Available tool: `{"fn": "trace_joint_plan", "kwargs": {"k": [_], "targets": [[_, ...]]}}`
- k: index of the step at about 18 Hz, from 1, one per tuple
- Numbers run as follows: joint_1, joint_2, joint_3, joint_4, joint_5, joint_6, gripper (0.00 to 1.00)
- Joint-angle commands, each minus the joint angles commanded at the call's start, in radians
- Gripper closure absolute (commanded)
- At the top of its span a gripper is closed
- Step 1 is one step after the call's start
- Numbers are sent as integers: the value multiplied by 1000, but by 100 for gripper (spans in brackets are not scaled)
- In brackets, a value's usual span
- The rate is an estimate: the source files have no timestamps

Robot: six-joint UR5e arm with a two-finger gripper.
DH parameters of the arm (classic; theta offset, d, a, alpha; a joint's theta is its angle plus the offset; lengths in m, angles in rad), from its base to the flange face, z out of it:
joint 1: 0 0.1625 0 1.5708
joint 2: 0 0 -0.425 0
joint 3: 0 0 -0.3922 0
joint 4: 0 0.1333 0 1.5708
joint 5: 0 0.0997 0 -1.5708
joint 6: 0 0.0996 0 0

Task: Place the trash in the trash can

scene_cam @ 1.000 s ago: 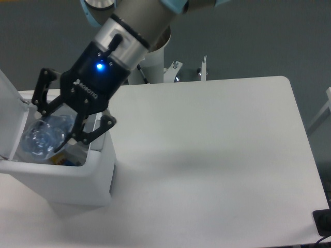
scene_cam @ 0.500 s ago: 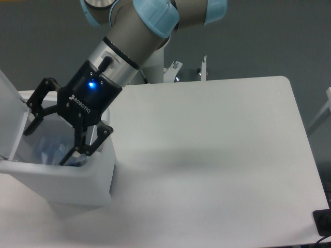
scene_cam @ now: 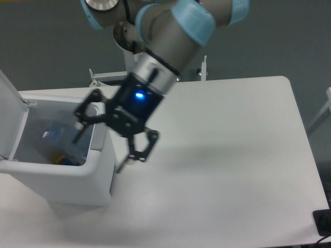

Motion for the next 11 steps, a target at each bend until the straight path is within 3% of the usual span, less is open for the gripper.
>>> {"fn": "trace_joint_plan", "kwargs": {"k": [6,11], "targets": [[88,-58,-9,-5,21,71,0],[183,-91,-46,-11,242,257,0]]}}
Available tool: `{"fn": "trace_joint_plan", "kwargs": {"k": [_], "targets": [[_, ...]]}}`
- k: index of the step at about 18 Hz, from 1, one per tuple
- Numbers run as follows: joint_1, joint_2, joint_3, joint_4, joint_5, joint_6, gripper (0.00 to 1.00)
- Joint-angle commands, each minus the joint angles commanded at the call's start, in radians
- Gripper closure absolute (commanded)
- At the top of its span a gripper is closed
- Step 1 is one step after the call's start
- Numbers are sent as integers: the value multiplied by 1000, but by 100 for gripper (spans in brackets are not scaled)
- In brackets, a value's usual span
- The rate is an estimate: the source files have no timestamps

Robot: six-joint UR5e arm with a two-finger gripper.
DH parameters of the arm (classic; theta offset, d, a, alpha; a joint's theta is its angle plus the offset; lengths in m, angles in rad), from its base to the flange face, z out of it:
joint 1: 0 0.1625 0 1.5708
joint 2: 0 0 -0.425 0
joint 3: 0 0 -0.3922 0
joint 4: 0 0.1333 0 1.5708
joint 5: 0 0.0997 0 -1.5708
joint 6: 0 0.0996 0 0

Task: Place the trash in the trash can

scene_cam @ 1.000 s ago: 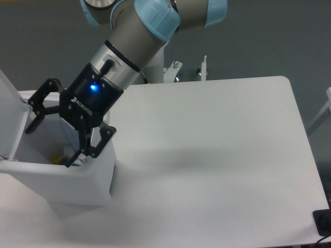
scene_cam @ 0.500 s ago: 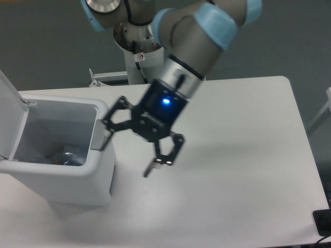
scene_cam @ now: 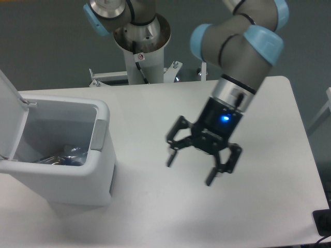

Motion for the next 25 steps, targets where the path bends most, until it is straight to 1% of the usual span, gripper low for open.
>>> {"fn": "trace_joint_plan", "kwargs": {"k": [2,3,4,6,7,8,9,10,11,13,15,20,25], "targets": [[11,-9,-2,-5,138,77,0],[23,-17,0,-36,219,108,0],[32,-20,6,-73,264,137,0],[35,-29,20,-203,426,270,0],[34,-32,32,-259,494,316,0],[34,-37,44,-296,530,335,0],[31,-44,72,-343,568,364,0],[31,-48,87,-374,588,391,0],[31,-52,99,-388,599,427,0],[32,-55,100,-385,629,520,0],[32,-52,86,-368,646,554,0],[29,-55,84,-347,646,562,0],[22,-52,87,-344,660,574,0]]}}
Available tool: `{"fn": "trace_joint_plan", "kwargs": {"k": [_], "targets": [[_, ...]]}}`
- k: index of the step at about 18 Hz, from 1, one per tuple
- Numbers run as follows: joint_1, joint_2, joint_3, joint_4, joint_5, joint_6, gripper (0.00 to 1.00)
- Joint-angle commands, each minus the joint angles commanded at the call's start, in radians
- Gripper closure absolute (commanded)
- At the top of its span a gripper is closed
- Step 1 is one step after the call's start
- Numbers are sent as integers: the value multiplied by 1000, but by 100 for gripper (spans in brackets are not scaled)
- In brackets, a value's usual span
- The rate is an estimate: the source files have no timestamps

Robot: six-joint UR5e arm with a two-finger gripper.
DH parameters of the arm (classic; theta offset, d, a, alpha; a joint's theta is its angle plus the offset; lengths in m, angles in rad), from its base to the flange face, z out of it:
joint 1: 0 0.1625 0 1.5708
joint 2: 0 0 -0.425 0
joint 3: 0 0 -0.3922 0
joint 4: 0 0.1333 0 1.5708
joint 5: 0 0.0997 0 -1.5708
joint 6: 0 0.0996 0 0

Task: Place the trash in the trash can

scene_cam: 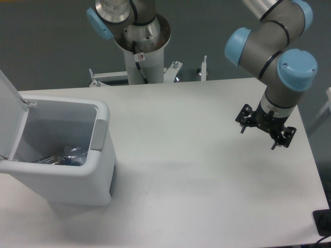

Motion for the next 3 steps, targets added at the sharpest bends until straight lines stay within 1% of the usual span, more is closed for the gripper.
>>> {"fn": "trace_joint_plan", "kwargs": {"k": [3], "targets": [[0,2,-5,0,3,-2,0]]}}
